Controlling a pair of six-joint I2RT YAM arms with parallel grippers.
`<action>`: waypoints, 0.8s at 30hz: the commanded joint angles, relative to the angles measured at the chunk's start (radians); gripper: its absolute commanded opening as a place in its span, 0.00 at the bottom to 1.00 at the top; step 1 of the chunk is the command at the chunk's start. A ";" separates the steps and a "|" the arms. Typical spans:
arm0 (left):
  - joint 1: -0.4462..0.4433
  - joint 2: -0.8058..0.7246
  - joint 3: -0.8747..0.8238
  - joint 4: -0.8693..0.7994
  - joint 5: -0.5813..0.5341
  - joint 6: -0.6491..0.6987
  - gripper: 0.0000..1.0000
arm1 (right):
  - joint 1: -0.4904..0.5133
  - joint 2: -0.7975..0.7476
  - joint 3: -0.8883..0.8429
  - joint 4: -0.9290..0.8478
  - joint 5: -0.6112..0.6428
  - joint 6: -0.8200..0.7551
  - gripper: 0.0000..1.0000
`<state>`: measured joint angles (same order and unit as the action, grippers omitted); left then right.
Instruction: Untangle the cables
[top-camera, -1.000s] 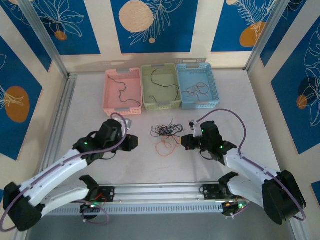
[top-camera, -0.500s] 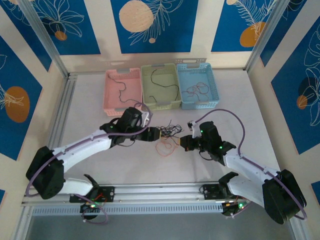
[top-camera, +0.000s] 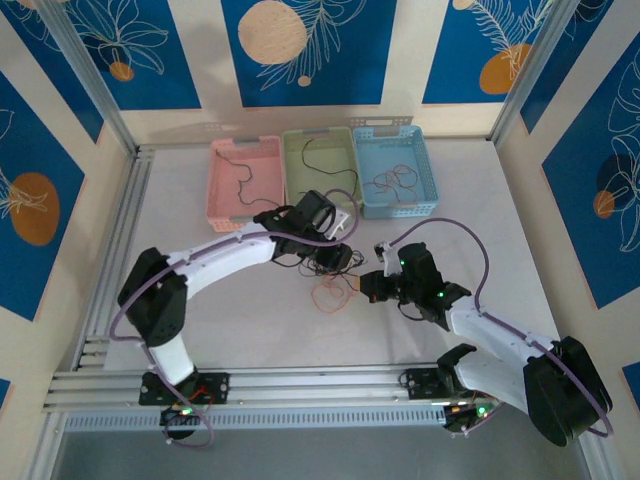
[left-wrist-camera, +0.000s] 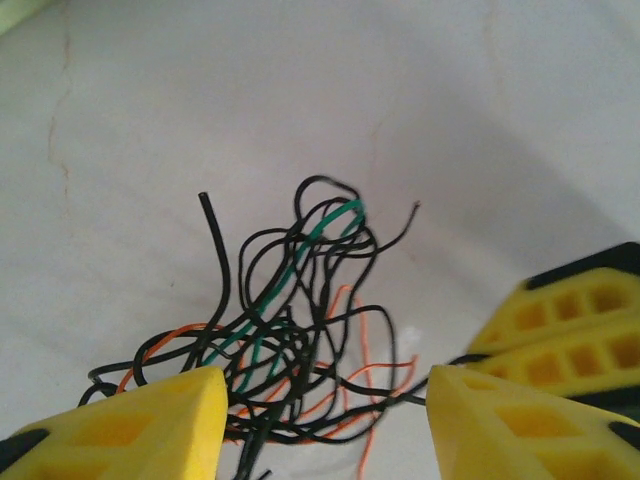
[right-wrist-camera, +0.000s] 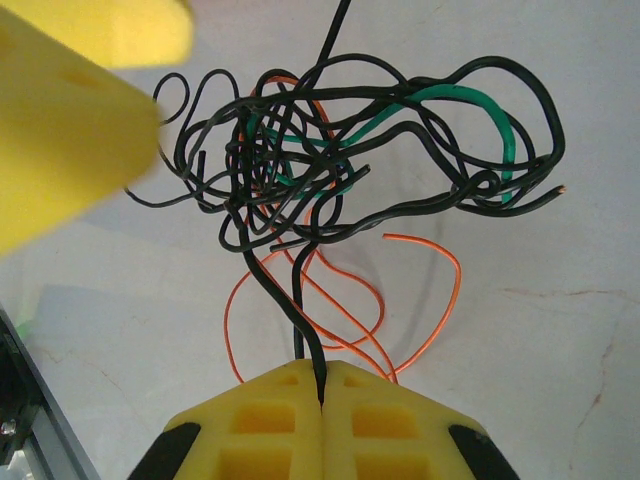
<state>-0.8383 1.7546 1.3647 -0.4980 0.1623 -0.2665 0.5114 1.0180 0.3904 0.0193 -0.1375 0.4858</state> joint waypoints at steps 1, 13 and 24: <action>-0.009 0.038 0.050 -0.079 -0.047 0.052 0.51 | 0.007 -0.002 0.002 0.028 -0.001 -0.021 0.00; -0.016 0.084 0.037 -0.070 -0.055 0.047 0.35 | 0.007 -0.002 0.002 0.024 0.002 -0.021 0.00; -0.016 0.031 0.010 -0.071 -0.119 0.043 0.17 | 0.008 -0.002 0.002 0.022 0.003 -0.020 0.00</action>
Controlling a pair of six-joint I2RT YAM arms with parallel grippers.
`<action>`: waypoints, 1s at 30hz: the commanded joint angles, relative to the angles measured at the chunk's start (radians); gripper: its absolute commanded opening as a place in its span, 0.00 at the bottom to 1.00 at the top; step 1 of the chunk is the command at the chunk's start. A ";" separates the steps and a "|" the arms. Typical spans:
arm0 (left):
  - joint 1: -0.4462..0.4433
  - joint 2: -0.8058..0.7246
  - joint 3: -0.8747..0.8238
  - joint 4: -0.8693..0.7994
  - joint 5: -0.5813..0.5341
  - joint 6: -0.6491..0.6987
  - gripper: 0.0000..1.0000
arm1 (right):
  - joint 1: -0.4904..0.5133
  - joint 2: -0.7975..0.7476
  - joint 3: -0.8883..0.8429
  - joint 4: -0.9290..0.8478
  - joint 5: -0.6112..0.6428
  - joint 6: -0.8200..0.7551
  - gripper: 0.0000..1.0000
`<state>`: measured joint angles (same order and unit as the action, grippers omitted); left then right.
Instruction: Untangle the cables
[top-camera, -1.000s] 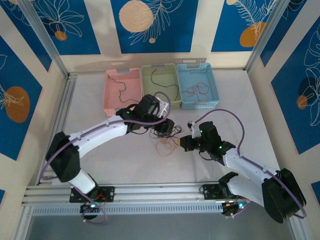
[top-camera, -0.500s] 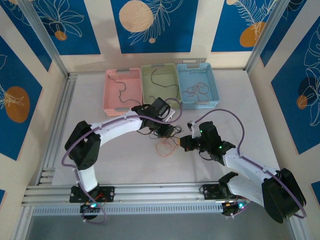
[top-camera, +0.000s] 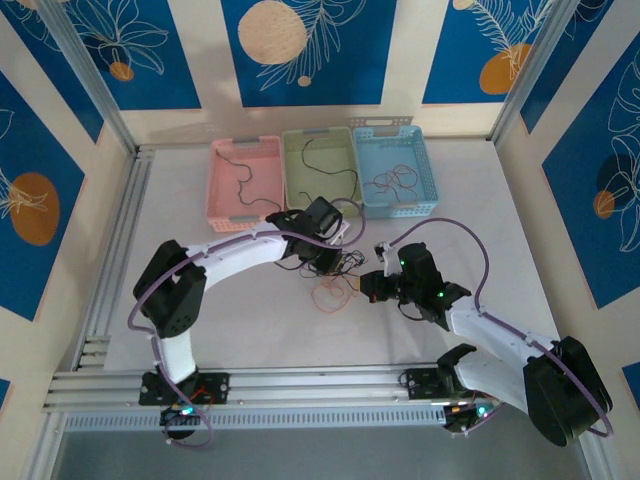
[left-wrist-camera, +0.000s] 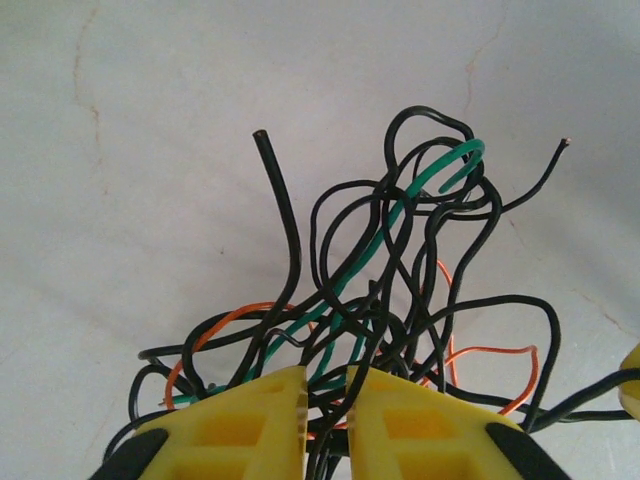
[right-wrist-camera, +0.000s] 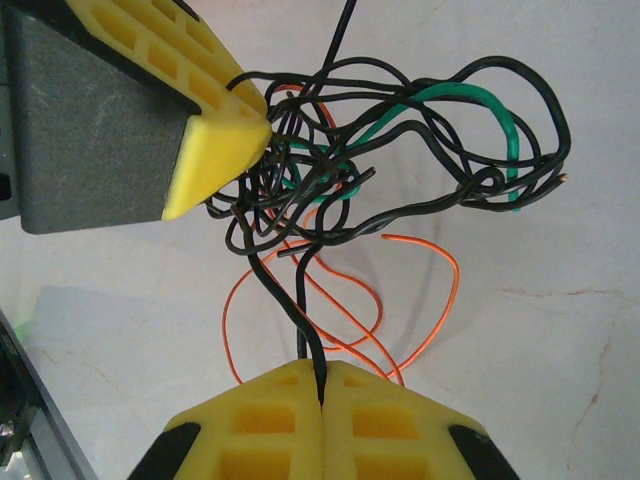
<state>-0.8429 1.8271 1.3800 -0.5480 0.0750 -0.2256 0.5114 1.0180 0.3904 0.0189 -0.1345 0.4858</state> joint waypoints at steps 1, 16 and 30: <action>-0.011 -0.051 -0.010 -0.020 -0.034 0.002 0.16 | 0.007 -0.001 0.001 0.023 0.001 -0.021 0.00; -0.008 -0.292 -0.071 -0.103 -0.278 -0.059 0.00 | 0.008 0.006 0.010 -0.003 0.059 -0.001 0.00; 0.131 -0.764 -0.056 -0.351 -0.565 -0.140 0.00 | 0.006 0.018 0.017 -0.013 0.089 0.007 0.00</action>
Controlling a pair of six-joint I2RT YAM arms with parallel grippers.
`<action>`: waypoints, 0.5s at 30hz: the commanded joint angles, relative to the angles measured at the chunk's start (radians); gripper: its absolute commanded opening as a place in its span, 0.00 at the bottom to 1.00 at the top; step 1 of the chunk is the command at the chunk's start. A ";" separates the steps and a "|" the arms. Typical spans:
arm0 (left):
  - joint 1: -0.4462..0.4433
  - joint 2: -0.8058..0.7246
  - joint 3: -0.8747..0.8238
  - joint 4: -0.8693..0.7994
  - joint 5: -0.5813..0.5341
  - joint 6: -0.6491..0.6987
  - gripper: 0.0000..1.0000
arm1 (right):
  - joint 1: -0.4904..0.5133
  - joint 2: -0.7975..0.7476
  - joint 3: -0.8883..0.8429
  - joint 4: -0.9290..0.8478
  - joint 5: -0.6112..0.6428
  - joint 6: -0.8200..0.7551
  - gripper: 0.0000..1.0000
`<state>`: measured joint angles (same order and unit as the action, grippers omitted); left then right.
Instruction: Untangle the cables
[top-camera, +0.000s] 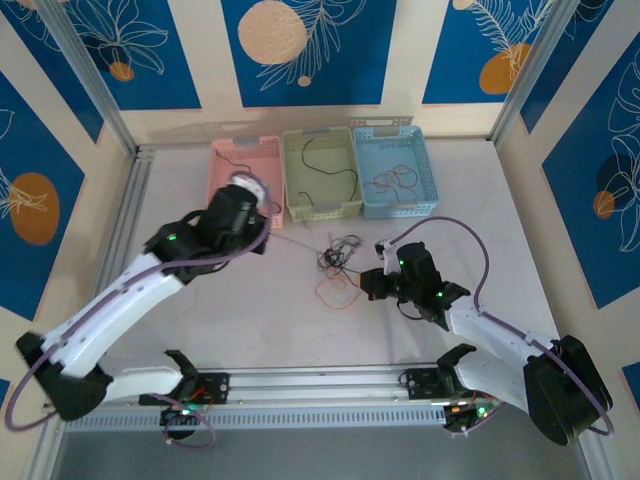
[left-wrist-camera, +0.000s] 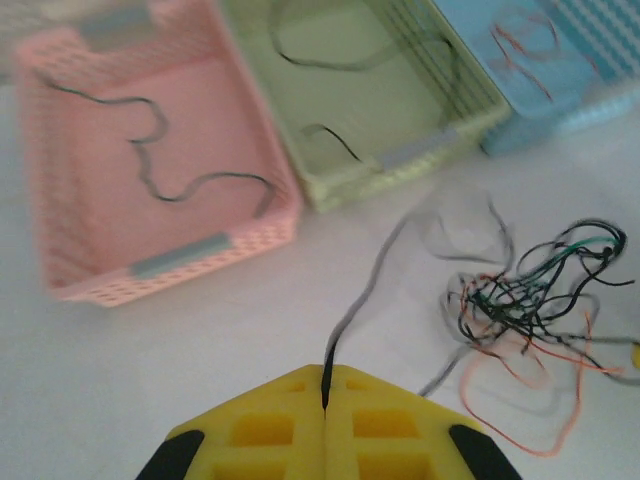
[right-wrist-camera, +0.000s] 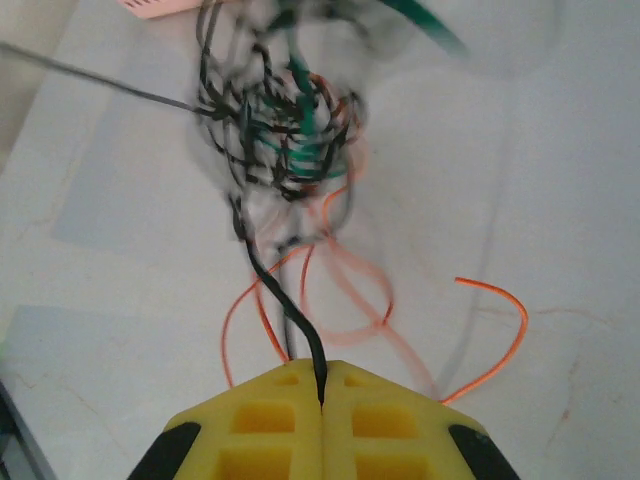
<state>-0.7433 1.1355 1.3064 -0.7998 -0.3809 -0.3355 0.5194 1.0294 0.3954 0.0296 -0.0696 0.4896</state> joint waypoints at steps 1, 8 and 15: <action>0.044 -0.103 0.024 -0.118 -0.125 -0.032 0.00 | -0.002 0.005 0.012 -0.023 0.026 0.005 0.00; 0.098 -0.220 0.082 -0.217 -0.185 -0.025 0.00 | -0.008 0.021 0.020 -0.028 0.035 0.010 0.00; 0.106 -0.279 0.175 -0.316 -0.300 0.002 0.00 | -0.038 0.011 0.017 -0.043 0.060 0.031 0.00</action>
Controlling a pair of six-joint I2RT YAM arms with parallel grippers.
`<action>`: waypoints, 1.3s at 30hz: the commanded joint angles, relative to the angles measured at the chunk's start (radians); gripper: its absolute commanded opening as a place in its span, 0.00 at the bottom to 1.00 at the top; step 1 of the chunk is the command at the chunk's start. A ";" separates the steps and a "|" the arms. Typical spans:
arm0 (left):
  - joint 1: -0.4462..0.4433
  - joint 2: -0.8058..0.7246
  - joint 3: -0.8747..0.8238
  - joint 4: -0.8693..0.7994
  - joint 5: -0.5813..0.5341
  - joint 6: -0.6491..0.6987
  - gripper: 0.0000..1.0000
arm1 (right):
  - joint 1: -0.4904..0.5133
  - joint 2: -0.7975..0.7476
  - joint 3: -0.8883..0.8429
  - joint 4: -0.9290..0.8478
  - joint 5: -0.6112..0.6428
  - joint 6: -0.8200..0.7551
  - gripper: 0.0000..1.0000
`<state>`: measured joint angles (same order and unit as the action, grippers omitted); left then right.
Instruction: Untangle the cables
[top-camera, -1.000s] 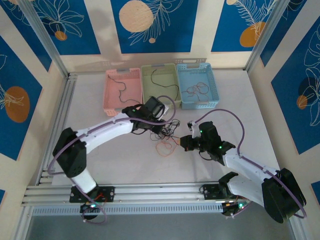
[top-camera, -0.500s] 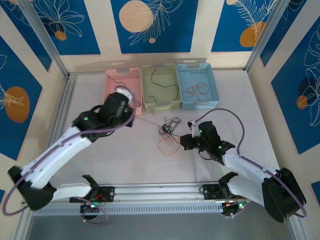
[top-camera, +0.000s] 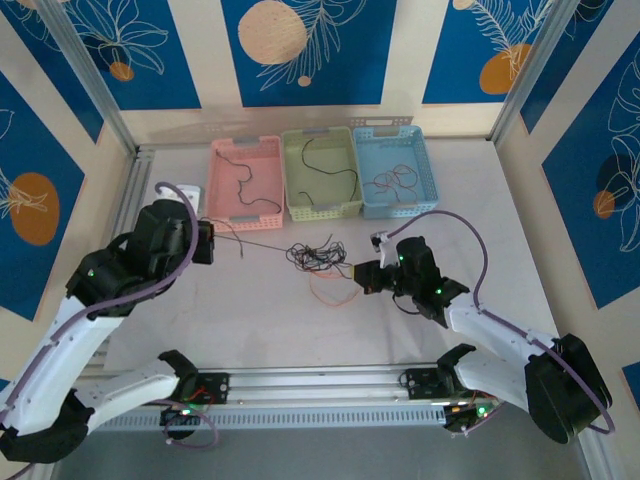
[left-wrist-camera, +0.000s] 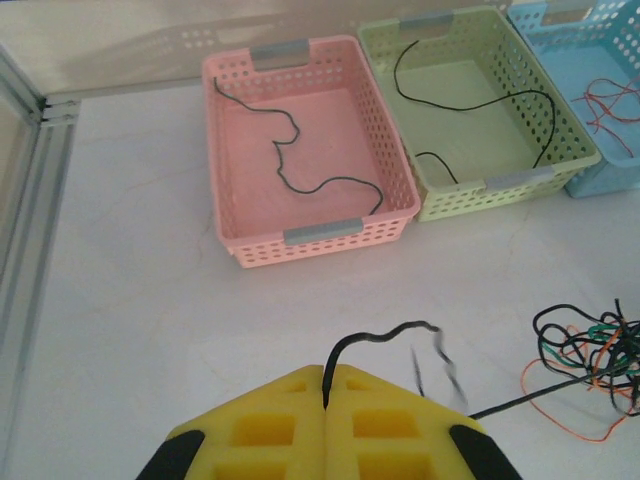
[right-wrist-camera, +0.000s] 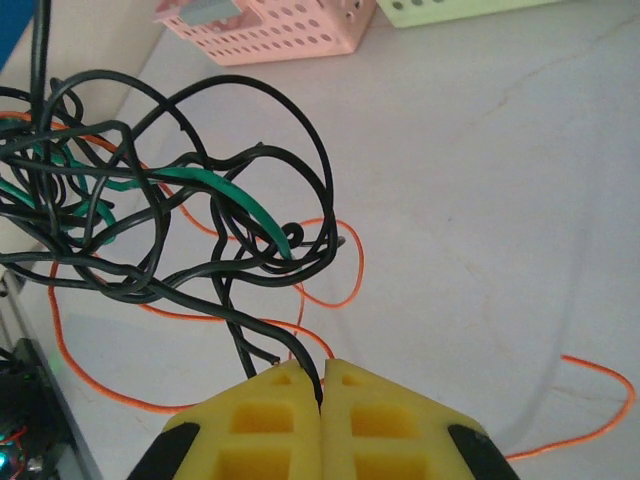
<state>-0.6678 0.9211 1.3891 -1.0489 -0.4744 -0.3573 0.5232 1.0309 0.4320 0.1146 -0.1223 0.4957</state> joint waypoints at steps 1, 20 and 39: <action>0.031 -0.074 0.111 -0.083 -0.217 0.029 0.00 | -0.052 0.004 -0.022 -0.132 0.119 0.029 0.00; 0.031 -0.200 0.103 -0.126 -0.061 -0.009 0.00 | -0.156 -0.085 -0.065 -0.137 0.150 0.080 0.00; -0.047 -0.030 -0.405 0.386 0.631 -0.118 0.36 | -0.061 -0.068 0.010 -0.113 -0.199 0.042 0.00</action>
<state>-0.6811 0.8703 1.0035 -0.7906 0.0525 -0.4610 0.4458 0.9546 0.3759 0.0193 -0.2199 0.5503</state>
